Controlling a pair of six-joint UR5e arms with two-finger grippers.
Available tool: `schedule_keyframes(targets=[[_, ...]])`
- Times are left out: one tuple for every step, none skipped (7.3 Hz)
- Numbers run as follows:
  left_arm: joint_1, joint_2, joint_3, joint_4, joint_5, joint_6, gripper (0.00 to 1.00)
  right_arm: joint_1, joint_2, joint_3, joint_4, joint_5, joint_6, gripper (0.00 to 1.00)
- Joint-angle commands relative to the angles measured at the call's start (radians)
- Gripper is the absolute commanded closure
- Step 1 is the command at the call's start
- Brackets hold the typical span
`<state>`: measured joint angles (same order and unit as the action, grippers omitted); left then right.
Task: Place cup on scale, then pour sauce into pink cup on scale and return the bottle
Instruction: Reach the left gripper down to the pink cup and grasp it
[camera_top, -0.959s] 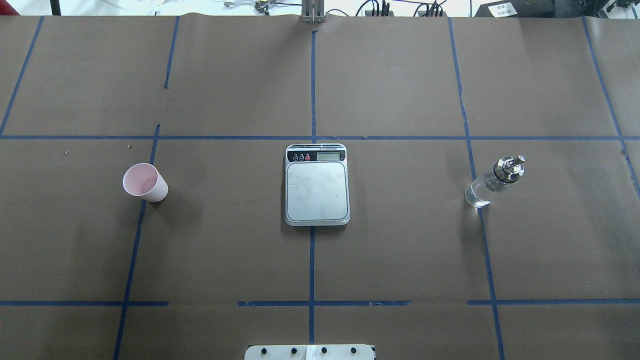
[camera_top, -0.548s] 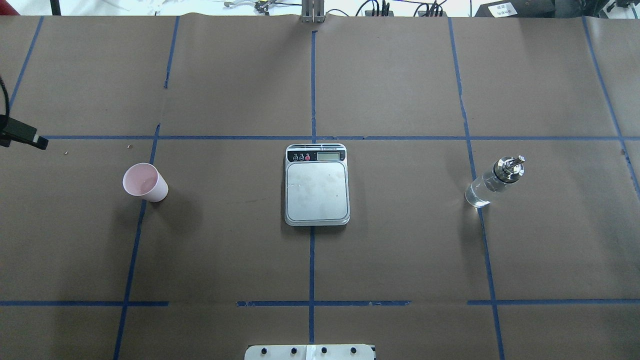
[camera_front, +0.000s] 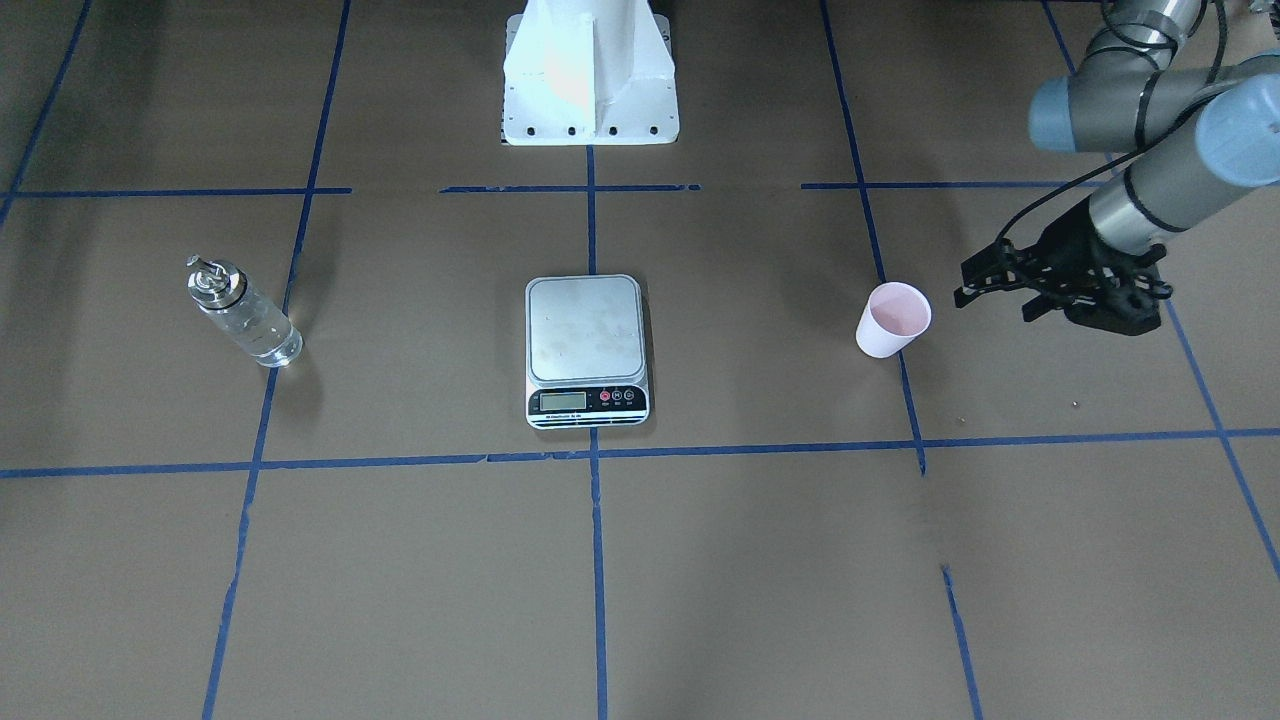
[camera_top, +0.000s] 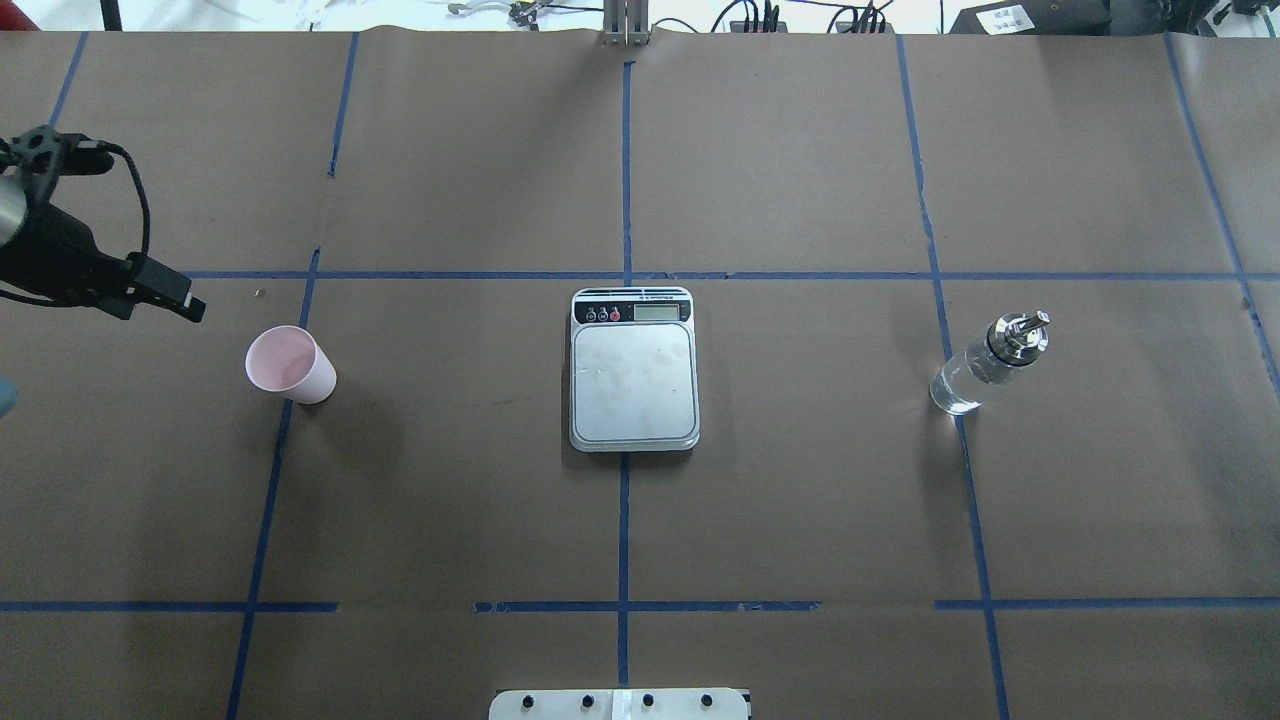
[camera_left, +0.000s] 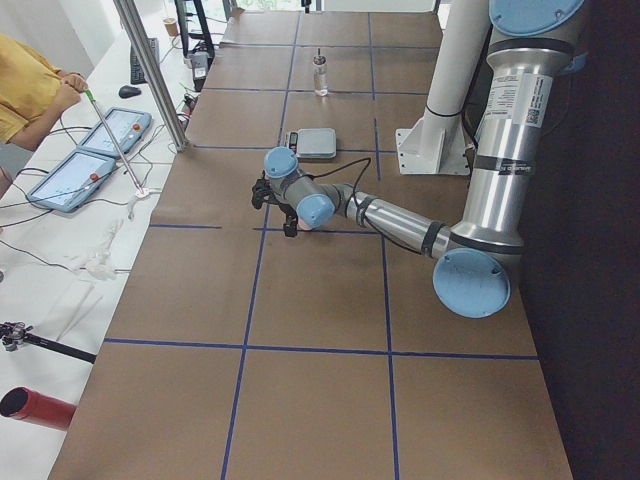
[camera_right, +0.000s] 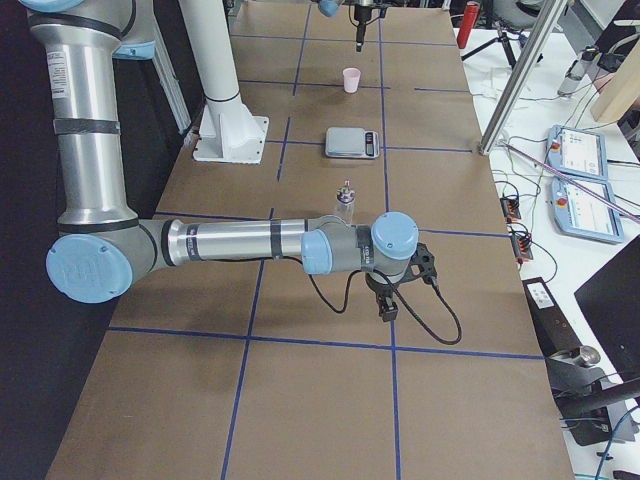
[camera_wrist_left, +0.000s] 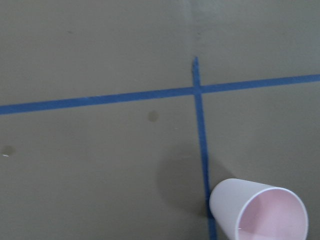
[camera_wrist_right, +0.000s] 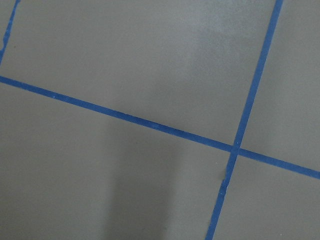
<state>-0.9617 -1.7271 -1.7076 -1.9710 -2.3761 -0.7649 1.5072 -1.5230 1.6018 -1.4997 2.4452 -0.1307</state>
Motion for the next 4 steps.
schedule_keyframes(targets=[[0.038,-0.052,0.068,0.003,0.003,-0.008,0.01,-0.007,-0.002,0.000,0.004,0.000,0.003,0.00],[0.041,-0.057,0.059,0.003,0.002,-0.019,0.01,-0.008,-0.002,-0.002,0.004,0.000,0.003,0.00],[0.053,-0.054,0.056,0.003,0.006,-0.022,0.01,-0.010,0.000,-0.002,0.004,-0.002,0.002,0.00],[0.061,-0.048,0.057,0.003,0.006,-0.021,0.03,-0.010,0.000,0.000,0.006,0.000,0.003,0.00]])
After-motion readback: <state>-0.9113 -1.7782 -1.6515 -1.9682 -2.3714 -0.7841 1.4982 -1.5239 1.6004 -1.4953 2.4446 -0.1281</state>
